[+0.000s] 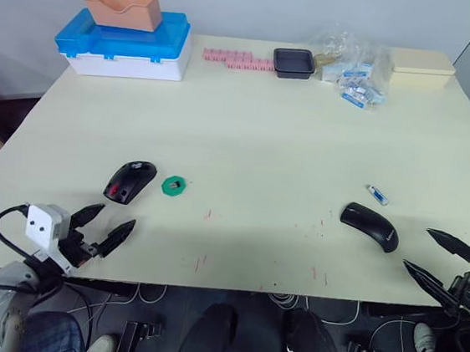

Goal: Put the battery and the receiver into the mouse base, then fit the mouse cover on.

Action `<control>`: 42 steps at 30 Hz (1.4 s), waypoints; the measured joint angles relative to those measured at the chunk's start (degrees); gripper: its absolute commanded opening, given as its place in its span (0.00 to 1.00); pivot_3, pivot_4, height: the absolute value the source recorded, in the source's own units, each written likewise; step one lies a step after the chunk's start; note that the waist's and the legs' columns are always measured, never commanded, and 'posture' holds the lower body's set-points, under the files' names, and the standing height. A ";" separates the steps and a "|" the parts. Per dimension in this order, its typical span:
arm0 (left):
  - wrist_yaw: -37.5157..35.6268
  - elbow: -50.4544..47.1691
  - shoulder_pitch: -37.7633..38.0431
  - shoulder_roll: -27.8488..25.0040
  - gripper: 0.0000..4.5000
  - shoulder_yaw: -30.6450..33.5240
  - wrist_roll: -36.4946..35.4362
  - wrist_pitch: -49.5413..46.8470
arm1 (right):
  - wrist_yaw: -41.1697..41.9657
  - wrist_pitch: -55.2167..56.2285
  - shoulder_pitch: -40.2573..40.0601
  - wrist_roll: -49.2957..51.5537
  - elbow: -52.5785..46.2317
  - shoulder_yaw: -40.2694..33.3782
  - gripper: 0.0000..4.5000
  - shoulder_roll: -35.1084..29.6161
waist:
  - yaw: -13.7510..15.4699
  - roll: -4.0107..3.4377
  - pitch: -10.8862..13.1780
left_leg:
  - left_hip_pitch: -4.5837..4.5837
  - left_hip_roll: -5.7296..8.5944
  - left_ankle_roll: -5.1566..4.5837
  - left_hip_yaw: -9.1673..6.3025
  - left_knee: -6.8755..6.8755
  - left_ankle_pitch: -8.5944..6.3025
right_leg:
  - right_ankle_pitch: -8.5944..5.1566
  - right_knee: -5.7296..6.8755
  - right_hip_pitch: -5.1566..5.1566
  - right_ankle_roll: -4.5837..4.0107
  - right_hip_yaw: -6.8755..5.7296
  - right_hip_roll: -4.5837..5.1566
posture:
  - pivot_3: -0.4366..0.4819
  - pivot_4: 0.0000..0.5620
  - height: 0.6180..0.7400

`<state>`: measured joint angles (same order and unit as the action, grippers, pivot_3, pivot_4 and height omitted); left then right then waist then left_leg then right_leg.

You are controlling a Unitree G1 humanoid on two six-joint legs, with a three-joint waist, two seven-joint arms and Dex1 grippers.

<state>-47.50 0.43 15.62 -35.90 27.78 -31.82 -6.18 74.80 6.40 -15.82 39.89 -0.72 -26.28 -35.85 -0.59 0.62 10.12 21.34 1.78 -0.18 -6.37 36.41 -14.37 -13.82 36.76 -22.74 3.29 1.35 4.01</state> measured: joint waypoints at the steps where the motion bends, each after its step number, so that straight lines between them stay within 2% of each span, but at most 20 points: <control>1: 0.49 -0.11 -0.62 0.00 0.98 0.20 -0.12 -0.65 | 0.68 -0.19 0.14 0.22 -0.46 0.49 1.00 -0.05 | 0.00 0.01 0.01 | 0.00 0.00 0.00 -0.01 0.00 0.00 | 0.00 0.00 0.00 0.00 -0.02 -0.01 | 0.48 0.27 1.00; 8: 3.47 0.28 -6.44 -1.94 0.98 0.36 0.87 -5.19 | 6.64 -0.85 1.65 0.82 -0.64 1.28 1.00 -1.23 | 0.00 0.11 0.09 | 0.00 0.03 0.00 0.00 0.00 0.01 | 0.04 0.00 0.00 0.06 -0.03 -0.21 | 0.48 0.27 1.00; 18: 3.81 2.91 -12.70 -4.67 0.98 -2.47 3.02 -11.59 | 12.56 3.89 0.97 0.76 5.23 -1.16 1.00 -1.23 | -0.02 0.11 0.11 | 0.02 0.05 0.01 0.00 0.00 0.00 | 0.21 0.00 -0.01 -0.04 -0.05 -0.22 | 0.48 0.27 1.00; 42: 4.14 13.89 -24.49 -6.20 0.98 -9.64 11.20 -14.74 | 13.67 9.04 0.85 0.83 9.20 -1.98 1.00 -0.22 | -0.05 0.12 0.11 | -0.02 0.07 0.02 0.04 0.01 0.01 | 0.27 0.04 -0.01 -0.09 -0.02 -0.25 | 0.48 0.27 1.00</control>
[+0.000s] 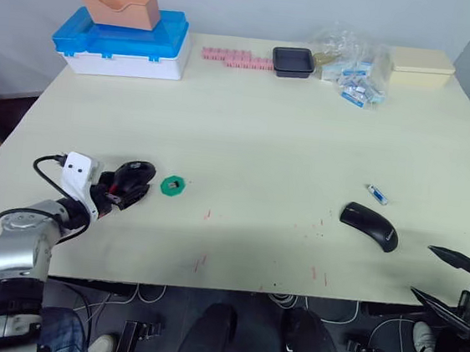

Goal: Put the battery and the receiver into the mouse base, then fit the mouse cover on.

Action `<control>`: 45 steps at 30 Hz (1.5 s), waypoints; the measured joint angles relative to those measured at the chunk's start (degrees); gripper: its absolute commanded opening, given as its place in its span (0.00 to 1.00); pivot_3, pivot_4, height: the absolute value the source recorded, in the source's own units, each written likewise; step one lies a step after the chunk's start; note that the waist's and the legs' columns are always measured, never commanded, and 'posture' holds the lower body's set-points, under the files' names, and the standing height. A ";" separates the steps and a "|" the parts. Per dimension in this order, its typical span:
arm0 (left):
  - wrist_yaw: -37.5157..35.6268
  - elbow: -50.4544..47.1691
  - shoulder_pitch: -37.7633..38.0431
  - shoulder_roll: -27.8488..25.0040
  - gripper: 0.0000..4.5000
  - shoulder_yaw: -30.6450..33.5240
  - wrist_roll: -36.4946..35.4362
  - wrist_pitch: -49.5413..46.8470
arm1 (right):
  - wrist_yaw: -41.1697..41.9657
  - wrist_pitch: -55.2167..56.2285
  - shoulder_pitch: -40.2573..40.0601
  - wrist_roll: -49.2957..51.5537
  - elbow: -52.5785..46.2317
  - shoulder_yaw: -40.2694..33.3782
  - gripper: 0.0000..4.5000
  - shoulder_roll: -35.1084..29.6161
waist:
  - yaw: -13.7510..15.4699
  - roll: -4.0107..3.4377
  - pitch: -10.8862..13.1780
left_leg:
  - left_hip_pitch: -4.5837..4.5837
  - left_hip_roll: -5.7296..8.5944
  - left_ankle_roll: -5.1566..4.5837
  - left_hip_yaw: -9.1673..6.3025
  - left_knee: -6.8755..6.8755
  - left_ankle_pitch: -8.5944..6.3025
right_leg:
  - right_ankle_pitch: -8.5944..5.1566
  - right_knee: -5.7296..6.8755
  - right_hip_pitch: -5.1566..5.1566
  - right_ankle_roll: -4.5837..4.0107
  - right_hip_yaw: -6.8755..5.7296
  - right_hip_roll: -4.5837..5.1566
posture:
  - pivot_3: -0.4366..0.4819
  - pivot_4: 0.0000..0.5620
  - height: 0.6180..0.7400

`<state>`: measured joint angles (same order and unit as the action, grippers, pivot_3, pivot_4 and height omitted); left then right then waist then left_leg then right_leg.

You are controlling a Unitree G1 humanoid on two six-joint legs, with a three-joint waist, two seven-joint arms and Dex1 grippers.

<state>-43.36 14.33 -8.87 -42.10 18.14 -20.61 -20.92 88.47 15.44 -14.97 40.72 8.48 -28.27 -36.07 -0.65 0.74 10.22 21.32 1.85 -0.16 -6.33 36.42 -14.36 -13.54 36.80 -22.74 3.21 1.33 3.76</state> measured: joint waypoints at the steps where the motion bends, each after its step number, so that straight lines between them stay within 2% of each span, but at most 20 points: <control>1: 0.02 0.01 -0.06 0.02 0.98 -0.04 0.04 0.00 | 0.00 0.01 0.03 0.00 0.02 0.00 1.00 0.01 | 0.00 0.00 0.00 | 0.00 0.00 0.00 0.00 0.00 0.00 | 0.00 0.00 0.00 0.00 0.00 0.00 | 0.48 0.27 1.00; 4: 0.12 0.72 -1.22 0.38 0.98 -0.64 0.29 -0.02 | -0.01 0.62 -0.03 0.05 0.29 0.00 1.00 0.10 | 0.05 -0.02 -0.01 | -0.02 0.00 0.00 0.01 0.00 0.00 | 0.01 0.03 0.01 -0.01 0.01 0.01 | 0.48 0.27 1.00; 7: 0.22 1.14 -1.47 0.45 0.82 -0.62 0.32 -0.04 | -0.06 0.93 -0.27 0.19 0.28 0.00 1.00 0.10 | 0.05 -0.03 -0.01 | -0.04 0.00 0.00 0.00 0.01 0.00 | 0.01 0.04 0.01 -0.01 0.03 0.01 | 0.48 0.27 1.00; 8: 0.31 1.19 -1.44 0.45 0.72 -0.58 0.32 -0.05 | -0.08 0.95 -0.42 0.20 0.28 0.00 1.00 0.10 | 0.05 -0.03 -0.02 | -0.05 0.00 0.00 0.01 0.01 0.00 | 0.01 0.04 0.02 -0.01 0.06 0.02 | 0.48 0.27 1.00; 9: 0.32 1.18 -1.43 0.45 0.66 -0.48 0.28 -0.06 | -0.11 0.97 -0.48 0.21 0.28 0.00 1.00 0.10 | 0.05 -0.03 -0.02 | -0.06 0.01 0.00 0.02 0.01 0.00 | 0.01 0.04 0.02 0.00 0.07 0.02 | 0.48 0.27 1.00; 24: -1.19 0.40 1.28 -0.64 0.66 1.50 0.21 2.09 | -0.29 0.99 0.13 0.23 0.28 0.00 1.00 0.27 | -0.15 0.00 -0.01 | -0.14 -0.02 0.00 0.21 0.00 0.00 | 0.03 0.06 0.02 0.02 0.22 -0.03 | 0.48 0.27 1.00; 30: -13.03 -6.68 -1.68 -8.53 0.66 1.23 -3.10 1.96 | -0.11 0.78 2.37 0.24 0.28 0.20 1.00 0.29 | 0.16 0.03 0.00 | -0.10 -0.01 0.00 0.35 0.03 0.00 | 0.03 0.05 0.03 0.01 0.15 -0.01 | 0.48 0.27 1.00; 34: -18.14 -11.34 -3.80 -10.65 0.66 -2.48 -4.17 0.28 | -0.09 0.47 2.87 0.23 0.28 0.35 1.00 0.36 | -0.07 -0.06 0.01 | -0.11 -0.01 -0.01 0.43 0.02 0.00 | 0.03 0.05 0.02 0.00 0.21 -0.02 | 0.48 0.27 1.00; 35: -20.18 -13.36 -4.88 -11.36 0.66 -6.17 -4.09 -1.17 | -0.13 0.10 2.98 0.23 0.24 0.42 1.00 0.37 | -0.14 -0.04 0.02 | -0.10 -0.02 -0.01 0.47 0.02 0.00 | 0.03 0.05 0.01 0.00 0.20 -0.06 | 0.48 0.27 1.00; 40: -24.19 -21.00 -9.77 -11.29 0.66 -15.50 -4.13 -4.95 | -0.34 -0.50 3.34 0.23 -1.29 1.09 1.00 0.81 | -0.11 -0.03 0.03 | -0.10 -0.02 -0.01 0.52 0.04 0.00 | 0.04 0.07 0.02 0.01 0.21 -0.08 | 0.48 0.27 1.00; 45: -25.69 -23.07 -16.68 -7.13 0.66 -24.10 -2.26 -6.42 | -0.90 -1.01 3.41 0.18 -1.92 1.52 1.00 1.01 | -0.09 -0.03 0.02 | -0.08 0.00 -0.02 0.53 0.11 0.01 | 0.07 0.09 0.03 0.07 0.22 -0.13 | 0.48 0.27 1.00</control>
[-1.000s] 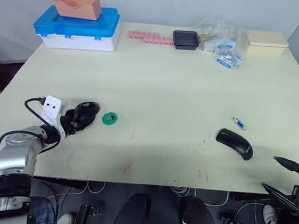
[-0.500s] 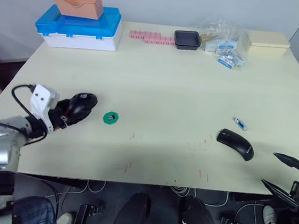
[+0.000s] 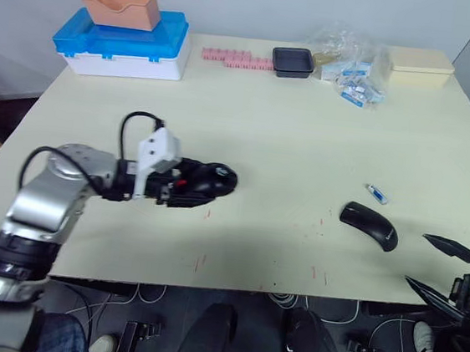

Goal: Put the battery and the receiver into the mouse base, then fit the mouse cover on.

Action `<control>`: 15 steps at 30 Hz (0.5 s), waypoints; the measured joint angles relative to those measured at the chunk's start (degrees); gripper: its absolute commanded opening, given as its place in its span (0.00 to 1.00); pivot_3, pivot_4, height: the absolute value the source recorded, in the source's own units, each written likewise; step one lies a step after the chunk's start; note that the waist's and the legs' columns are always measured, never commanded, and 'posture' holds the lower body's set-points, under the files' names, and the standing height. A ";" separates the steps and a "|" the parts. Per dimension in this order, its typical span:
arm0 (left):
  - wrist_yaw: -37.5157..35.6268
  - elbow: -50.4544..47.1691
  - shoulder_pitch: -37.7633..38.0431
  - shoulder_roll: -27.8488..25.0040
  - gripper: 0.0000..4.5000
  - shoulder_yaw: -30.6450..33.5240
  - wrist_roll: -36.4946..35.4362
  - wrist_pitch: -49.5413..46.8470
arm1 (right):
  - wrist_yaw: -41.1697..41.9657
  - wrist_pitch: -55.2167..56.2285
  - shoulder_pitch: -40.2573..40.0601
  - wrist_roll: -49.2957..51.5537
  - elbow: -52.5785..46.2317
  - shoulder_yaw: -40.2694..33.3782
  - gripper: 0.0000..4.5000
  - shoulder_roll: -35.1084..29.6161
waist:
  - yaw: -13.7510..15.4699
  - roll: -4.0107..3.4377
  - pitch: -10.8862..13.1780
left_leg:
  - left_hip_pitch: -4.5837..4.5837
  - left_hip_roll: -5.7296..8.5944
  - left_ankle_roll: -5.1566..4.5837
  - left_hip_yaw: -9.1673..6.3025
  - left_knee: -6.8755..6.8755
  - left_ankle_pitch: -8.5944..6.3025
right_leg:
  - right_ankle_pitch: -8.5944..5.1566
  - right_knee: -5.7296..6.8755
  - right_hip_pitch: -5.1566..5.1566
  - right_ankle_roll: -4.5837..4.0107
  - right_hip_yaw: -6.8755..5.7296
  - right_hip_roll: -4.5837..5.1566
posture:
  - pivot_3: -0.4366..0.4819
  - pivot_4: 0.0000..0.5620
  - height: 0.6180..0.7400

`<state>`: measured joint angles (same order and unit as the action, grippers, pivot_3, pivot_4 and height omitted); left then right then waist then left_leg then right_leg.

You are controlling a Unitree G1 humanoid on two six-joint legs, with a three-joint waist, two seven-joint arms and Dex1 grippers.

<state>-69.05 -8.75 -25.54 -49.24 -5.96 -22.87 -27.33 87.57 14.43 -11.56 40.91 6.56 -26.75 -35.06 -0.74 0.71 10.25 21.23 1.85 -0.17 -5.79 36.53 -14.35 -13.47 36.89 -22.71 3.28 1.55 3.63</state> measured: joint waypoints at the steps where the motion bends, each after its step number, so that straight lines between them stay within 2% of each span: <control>1: -0.28 -0.27 -0.85 0.70 0.66 -1.99 0.46 -0.30 | -0.12 -0.09 0.10 0.00 -0.33 0.03 1.00 0.03 | -0.09 0.00 0.00 | 0.01 0.00 0.00 0.01 0.01 0.00 | 0.00 0.00 0.00 0.01 0.01 -0.01 | 0.48 0.27 1.00; 4: -0.69 -0.51 -3.54 2.58 0.66 -8.32 4.95 0.27 | -0.42 -0.57 -0.04 0.03 -1.90 0.34 1.00 0.11 | -0.27 0.01 0.00 | -0.01 -0.01 0.00 0.06 0.01 0.00 | 0.01 0.00 -0.01 0.01 0.06 -0.04 | 0.48 0.27 1.00; 15: -0.63 -0.89 -4.04 6.94 0.66 -16.85 10.73 0.24 | 0.53 -3.05 -0.54 0.76 -5.09 1.14 1.00 -0.38 | -0.07 0.01 0.01 | 0.06 -0.01 -0.01 0.03 0.13 0.00 | 0.03 0.02 0.00 0.05 0.06 -0.06 | 0.48 0.27 1.00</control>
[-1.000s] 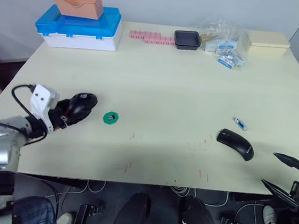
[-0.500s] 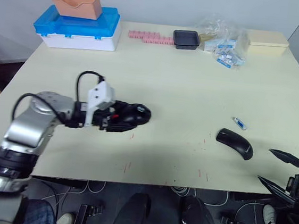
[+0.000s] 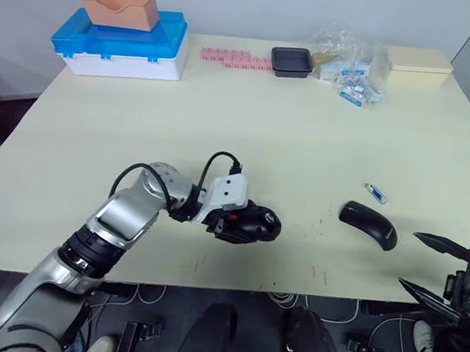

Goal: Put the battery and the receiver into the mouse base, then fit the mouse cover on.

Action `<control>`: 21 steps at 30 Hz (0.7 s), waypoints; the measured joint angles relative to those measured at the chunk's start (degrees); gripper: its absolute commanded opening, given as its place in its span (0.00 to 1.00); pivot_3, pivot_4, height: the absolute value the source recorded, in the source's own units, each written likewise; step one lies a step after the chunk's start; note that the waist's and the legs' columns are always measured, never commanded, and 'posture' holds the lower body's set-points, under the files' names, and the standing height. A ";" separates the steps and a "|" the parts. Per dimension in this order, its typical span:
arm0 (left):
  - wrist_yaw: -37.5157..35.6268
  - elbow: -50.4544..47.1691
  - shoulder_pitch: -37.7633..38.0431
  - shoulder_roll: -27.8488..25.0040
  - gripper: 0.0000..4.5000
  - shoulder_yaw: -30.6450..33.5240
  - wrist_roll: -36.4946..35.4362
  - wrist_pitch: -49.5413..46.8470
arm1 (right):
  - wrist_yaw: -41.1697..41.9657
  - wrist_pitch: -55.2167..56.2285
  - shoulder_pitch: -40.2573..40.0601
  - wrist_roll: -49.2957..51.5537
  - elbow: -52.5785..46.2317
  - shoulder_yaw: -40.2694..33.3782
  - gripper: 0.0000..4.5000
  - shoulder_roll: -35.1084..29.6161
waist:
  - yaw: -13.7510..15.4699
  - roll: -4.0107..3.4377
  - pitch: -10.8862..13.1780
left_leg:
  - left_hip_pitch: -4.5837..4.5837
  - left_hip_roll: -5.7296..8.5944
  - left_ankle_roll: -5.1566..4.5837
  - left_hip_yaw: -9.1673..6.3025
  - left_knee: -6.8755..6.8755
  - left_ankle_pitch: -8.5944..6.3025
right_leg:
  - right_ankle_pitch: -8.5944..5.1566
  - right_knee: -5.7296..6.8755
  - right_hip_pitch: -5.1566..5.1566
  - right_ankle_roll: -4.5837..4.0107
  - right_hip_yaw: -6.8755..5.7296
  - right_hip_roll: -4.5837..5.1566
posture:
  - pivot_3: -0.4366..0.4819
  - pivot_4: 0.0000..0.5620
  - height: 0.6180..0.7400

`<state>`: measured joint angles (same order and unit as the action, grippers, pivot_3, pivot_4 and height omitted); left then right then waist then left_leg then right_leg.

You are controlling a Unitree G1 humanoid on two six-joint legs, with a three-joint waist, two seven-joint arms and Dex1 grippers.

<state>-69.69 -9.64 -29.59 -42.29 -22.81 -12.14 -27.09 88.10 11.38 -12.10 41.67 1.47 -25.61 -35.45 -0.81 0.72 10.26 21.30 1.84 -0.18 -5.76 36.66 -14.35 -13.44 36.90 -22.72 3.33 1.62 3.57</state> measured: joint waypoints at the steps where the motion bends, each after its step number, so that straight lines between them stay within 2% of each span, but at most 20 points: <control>1: 1.21 -0.30 0.49 1.79 0.66 -2.39 2.22 -0.19 | 0.79 -1.23 -0.05 0.58 -0.58 0.04 1.00 -0.73 | 0.04 0.00 0.00 | 0.02 0.00 0.00 -0.01 0.08 0.00 | 0.01 0.01 0.01 0.02 0.00 0.00 | 0.48 0.27 1.00; 14: 4.13 0.20 0.55 6.22 0.66 -4.93 6.94 -1.61 | 3.48 -2.56 0.70 0.68 -1.15 0.58 1.00 -1.76 | 0.20 -0.03 -0.02 | 0.28 0.04 -0.01 -0.14 0.63 0.00 | 0.14 0.13 0.01 0.22 -0.07 -0.01 | 0.48 0.27 1.00; 19: 4.61 0.12 0.54 6.74 0.66 -4.94 7.95 -2.26 | -0.55 -4.29 0.64 -0.89 -1.16 0.58 1.00 -1.94 | 0.26 -0.04 -0.02 | 0.31 0.06 -0.03 -0.14 0.73 0.01 | 0.25 0.13 0.01 0.23 -0.05 0.00 | 0.48 0.27 1.00; 21: 4.67 0.10 0.53 6.82 0.66 -4.91 8.09 -2.48 | -4.62 -5.56 0.87 -1.37 -1.50 0.44 1.00 -1.90 | 0.25 -0.06 -0.04 | 0.30 0.06 -0.03 -0.14 0.73 0.01 | 0.27 0.14 0.01 0.21 -0.05 0.00 | 0.48 0.27 1.00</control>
<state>-65.01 -9.54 -29.06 -35.48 -27.71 -4.05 -29.57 83.48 5.82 -11.23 40.30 -0.03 -25.17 -37.35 -0.56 0.66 10.22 21.60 1.90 -0.21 -5.90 37.40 -14.34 -13.17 37.04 -22.70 3.54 1.56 3.57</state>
